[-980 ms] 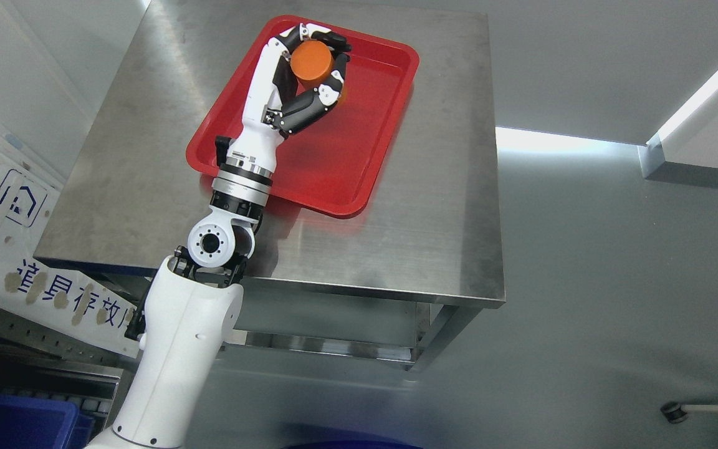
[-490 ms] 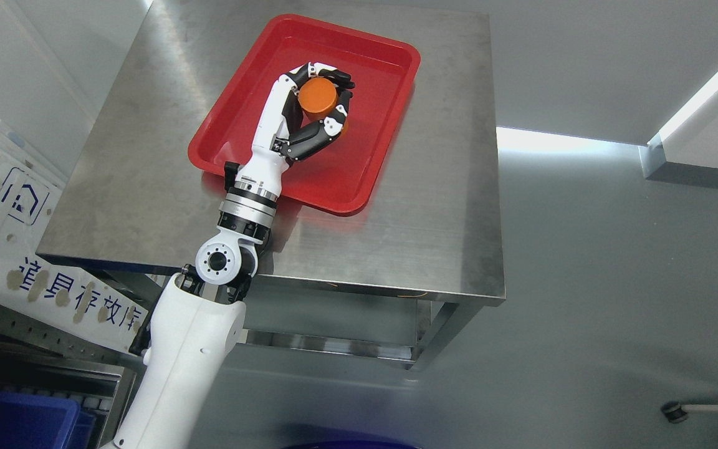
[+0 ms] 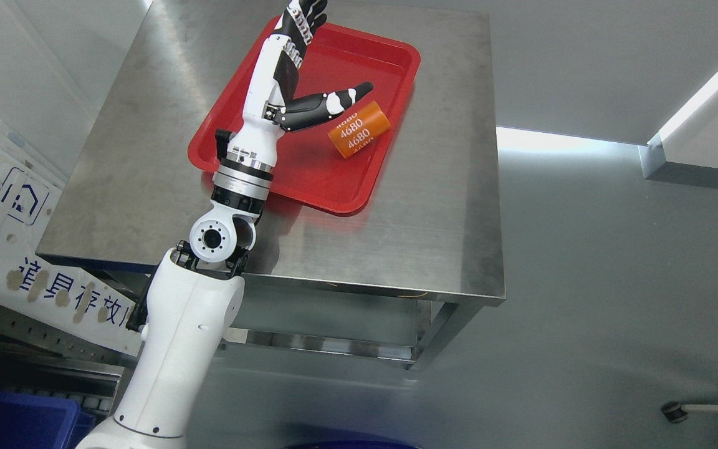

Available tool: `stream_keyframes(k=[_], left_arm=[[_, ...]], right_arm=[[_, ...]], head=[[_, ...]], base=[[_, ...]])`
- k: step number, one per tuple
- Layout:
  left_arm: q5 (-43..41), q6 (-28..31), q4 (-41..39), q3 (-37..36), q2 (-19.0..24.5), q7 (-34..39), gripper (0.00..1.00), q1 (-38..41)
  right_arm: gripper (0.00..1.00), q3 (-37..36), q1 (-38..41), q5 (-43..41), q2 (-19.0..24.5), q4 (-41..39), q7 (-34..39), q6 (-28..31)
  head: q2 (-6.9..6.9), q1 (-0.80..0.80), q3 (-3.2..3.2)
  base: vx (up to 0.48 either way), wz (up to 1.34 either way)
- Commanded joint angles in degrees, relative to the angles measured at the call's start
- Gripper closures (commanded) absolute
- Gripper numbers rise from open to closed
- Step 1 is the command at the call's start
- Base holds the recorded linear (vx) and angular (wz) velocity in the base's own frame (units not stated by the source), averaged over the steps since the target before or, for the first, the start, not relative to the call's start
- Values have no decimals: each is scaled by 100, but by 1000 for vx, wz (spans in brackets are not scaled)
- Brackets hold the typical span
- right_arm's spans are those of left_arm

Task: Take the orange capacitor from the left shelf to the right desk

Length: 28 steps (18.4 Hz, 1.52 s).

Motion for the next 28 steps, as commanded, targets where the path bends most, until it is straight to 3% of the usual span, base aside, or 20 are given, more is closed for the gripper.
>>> stream_keyframes(k=[1, 4, 7, 11, 17, 23, 28], left_arm=[[4, -145, -385, 365, 100, -19, 1, -495], [4, 56, -490, 762, 100, -37, 0, -471], [47, 391, -622, 1506, 176, -45, 0, 100], [311, 1410, -772, 2634, 100, -28, 0, 172], [329, 1595, -772, 2319, 100, 578, 0, 557], [329, 1648, -781, 2090, 228, -123, 0, 1226], [320, 1779, -772, 1942, 141, -107, 0, 1472]], right_arm=[[0, -70, 193, 0, -100, -132, -3, 5], [0, -70, 193, 0, -100, -132, -3, 5], [0, -62, 193, 0, -100, -132, -3, 5], [0, -70, 193, 0, -100, -132, -3, 5], [0, -62, 193, 0, -100, -132, -3, 5], [0, -70, 193, 0, -100, -132, 5, 5], [0, -70, 193, 0, -100, -132, -3, 5]], head=[[0, 0, 0], [0, 0, 0], [0, 0, 0], [0, 0, 0], [0, 0, 0], [0, 0, 0], [0, 0, 0]], base=[[0, 0], [0, 0], [0, 0], [0, 0], [0, 0], [0, 0], [0, 0]])
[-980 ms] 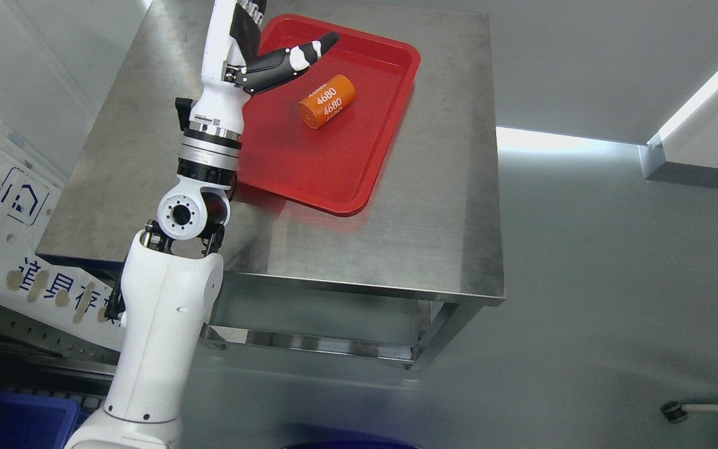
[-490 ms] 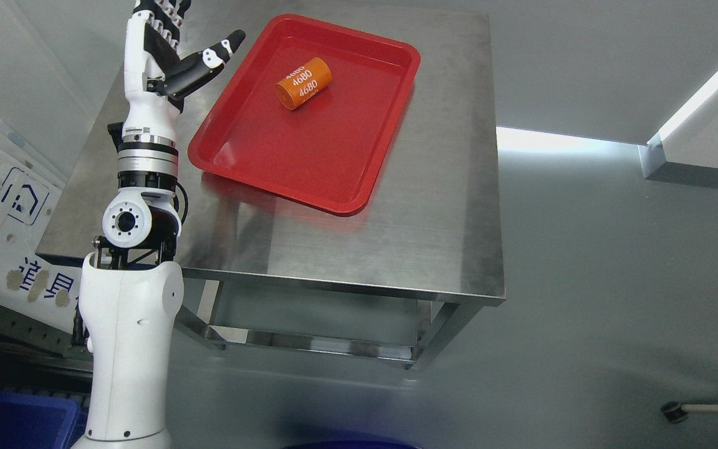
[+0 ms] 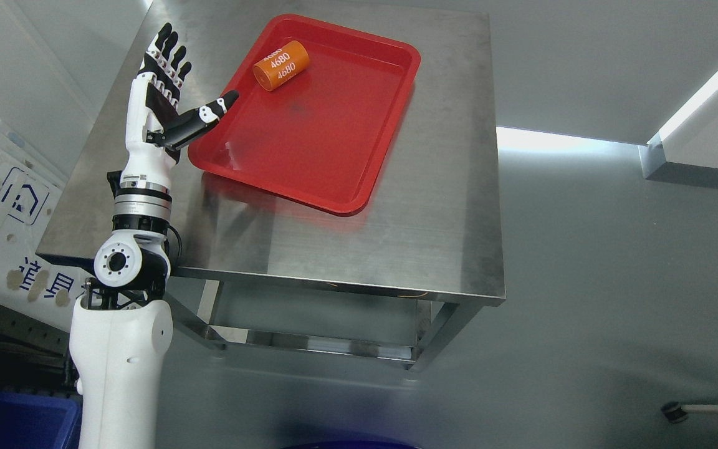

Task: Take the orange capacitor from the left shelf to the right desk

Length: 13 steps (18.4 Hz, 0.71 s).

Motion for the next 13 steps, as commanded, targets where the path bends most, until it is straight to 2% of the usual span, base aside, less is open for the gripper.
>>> stream_keyframes(k=[1, 13], left_arm=[[2, 137, -71, -57, 78, -37, 0, 431], [2, 129, -72, -13, 139, -81, 0, 441]], right_arm=[[0, -70, 193, 0, -100, -132, 18, 24], [0, -62, 193, 0, -100, -132, 18, 24]], head=[[0, 0, 0], [0, 0, 0]], base=[[0, 0], [0, 0]])
